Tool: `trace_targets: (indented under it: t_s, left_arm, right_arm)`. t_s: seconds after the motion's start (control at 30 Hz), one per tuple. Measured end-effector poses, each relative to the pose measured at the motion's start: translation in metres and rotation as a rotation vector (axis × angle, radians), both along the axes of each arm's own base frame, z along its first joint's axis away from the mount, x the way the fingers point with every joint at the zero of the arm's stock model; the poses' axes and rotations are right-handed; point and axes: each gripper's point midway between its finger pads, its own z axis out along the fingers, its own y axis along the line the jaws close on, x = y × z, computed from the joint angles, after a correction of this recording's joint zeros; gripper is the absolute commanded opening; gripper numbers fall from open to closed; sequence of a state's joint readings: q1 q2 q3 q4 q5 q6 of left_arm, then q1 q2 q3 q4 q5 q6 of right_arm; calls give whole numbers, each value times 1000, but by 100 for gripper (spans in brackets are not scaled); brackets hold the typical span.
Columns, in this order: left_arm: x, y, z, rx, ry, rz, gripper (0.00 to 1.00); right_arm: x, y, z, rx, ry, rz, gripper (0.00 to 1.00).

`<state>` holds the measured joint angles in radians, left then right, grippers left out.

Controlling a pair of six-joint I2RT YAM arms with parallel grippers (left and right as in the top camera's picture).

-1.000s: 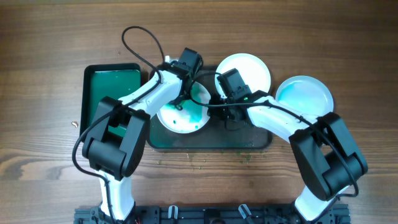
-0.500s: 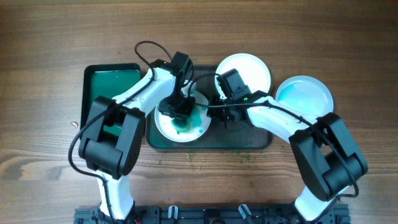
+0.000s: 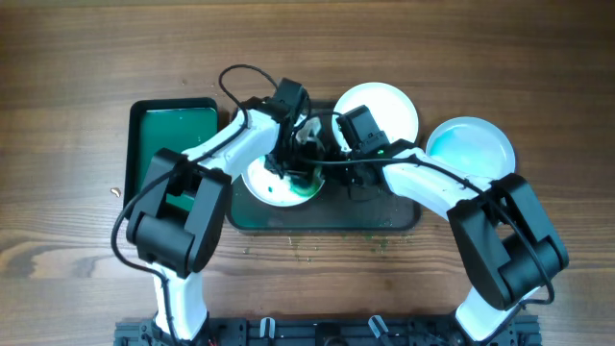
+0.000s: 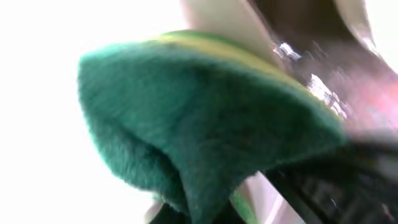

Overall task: Clean dirty plates on tray and stack at the side
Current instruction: 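Scrub the second plate with the sponge in the left gripper, then lift the second plate with the right gripper, raise sponge left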

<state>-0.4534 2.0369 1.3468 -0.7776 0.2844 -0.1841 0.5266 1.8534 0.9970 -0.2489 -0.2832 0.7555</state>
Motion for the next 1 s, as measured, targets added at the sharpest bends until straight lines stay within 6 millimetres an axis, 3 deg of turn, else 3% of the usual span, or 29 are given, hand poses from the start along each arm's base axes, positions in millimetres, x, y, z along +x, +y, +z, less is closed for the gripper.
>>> trace_targets:
  t_s: [0.07, 0.2, 0.3, 0.43, 0.5, 0.7, 0.83, 1.0]
  left_arm:
    - [26, 35, 1, 225, -114, 198, 4]
    - [39, 81, 6, 463, -219, 381, 4]
    - [40, 103, 9, 577, -259, 430, 4]
    - [28, 116, 17, 664, -215, 418, 4]
    - [31, 117, 29, 671, -198, 422, 4]
    - [74, 115, 68, 449, -170, 499, 4]
    - [78, 134, 67, 344, -86, 566, 4]
    - [80, 148, 67, 281, -41, 612, 4]
  right_arm:
    - [0, 0, 0, 0, 0, 0, 4]
    - [0, 0, 0, 0, 0, 1, 4]
    - [-1, 1, 0, 1, 0, 3, 4]
    - [-2, 2, 0, 6, 4, 7, 4]
    - [-2, 2, 0, 5, 4, 7, 5]
    - [-7, -1, -1, -13, 24, 27, 4]
    - [-13, -8, 0, -59, 27, 47, 4]
    - [-22, -26, 33, -279, -111, 93, 4]
